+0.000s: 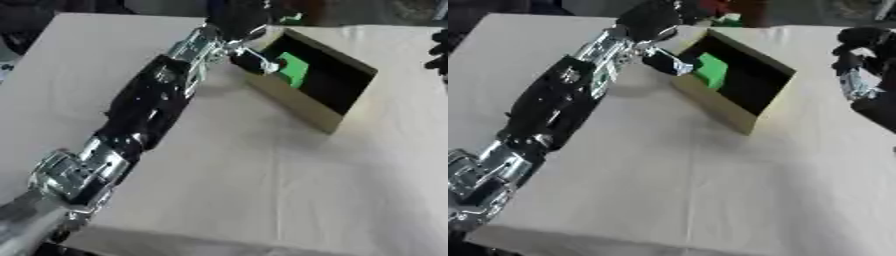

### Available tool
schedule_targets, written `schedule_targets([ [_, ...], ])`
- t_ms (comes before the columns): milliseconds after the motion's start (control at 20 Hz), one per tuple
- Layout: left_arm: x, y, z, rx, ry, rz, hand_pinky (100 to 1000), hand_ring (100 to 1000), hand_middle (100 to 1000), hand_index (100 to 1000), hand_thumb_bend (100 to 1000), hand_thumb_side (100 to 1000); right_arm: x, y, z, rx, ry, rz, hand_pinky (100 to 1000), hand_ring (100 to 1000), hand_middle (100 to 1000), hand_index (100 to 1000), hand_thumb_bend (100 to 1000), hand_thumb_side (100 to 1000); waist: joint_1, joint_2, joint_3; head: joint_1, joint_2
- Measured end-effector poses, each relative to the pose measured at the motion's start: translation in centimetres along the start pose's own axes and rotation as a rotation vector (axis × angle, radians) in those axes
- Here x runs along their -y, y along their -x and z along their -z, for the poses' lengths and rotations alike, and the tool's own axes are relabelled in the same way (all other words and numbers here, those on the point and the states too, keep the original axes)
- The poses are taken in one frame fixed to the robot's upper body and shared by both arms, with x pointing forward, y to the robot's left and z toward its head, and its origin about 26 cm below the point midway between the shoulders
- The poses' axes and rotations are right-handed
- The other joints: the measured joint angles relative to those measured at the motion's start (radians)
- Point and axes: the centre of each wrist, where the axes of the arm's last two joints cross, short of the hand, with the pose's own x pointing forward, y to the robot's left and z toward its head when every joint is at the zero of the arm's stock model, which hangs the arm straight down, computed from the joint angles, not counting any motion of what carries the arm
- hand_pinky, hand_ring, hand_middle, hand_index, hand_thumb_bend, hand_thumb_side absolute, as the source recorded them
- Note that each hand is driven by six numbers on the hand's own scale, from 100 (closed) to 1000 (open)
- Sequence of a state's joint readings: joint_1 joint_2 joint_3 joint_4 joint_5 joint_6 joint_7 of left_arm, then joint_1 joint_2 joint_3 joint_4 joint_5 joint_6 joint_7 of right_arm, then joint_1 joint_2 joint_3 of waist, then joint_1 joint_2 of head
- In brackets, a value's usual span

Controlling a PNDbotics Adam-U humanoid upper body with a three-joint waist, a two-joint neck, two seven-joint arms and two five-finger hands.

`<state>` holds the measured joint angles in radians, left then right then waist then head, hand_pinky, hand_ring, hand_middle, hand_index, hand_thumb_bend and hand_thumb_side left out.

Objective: Pick up objects on the table and place them in the box.

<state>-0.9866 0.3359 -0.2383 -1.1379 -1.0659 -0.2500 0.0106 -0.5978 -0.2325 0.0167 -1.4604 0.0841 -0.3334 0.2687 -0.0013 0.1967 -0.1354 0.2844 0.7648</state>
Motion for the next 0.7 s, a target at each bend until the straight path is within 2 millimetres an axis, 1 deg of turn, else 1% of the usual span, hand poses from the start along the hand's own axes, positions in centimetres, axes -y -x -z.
schedule_targets([
  [150,-2.7,0.3,-0.6,0.002,-0.078,-0.078,737,679,682,888,219,444,0.1,0.0,-0.1,-0.003,0.01,-0.001,634,860,588,790,100,396,0.0,0.0,0.021,-0.009,0.0],
  [200,-3.4,0.3,-0.8,0.004,-0.092,-0.099,728,663,657,874,148,448,0.2,0.0,-0.1,-0.003,0.011,-0.002,634,860,588,790,100,396,-0.001,0.0,0.022,-0.011,0.0],
  [300,-4.5,-0.1,-1.7,0.018,-0.135,-0.153,714,643,632,859,104,453,0.4,0.2,-0.5,-0.015,0.022,-0.004,634,860,588,790,100,396,-0.001,-0.001,0.043,-0.017,0.0],
  [350,-5.0,0.0,-2.7,0.018,-0.159,-0.186,710,637,624,853,100,456,0.4,0.2,-0.5,-0.017,0.026,-0.005,634,860,588,790,100,398,-0.001,-0.002,0.056,-0.021,0.0],
  [500,-7.1,0.2,-5.5,0.01,-0.24,-0.28,704,627,613,844,100,469,0.7,0.2,-0.6,-0.02,0.038,-0.01,634,860,588,790,100,397,-0.01,-0.003,0.074,-0.032,0.0],
  [700,-9.1,0.2,-8.6,-0.026,-0.331,-0.373,697,618,601,837,100,496,0.8,0.3,-0.9,-0.027,0.05,-0.011,633,860,588,790,100,399,-0.01,-0.003,0.086,-0.042,0.0],
])
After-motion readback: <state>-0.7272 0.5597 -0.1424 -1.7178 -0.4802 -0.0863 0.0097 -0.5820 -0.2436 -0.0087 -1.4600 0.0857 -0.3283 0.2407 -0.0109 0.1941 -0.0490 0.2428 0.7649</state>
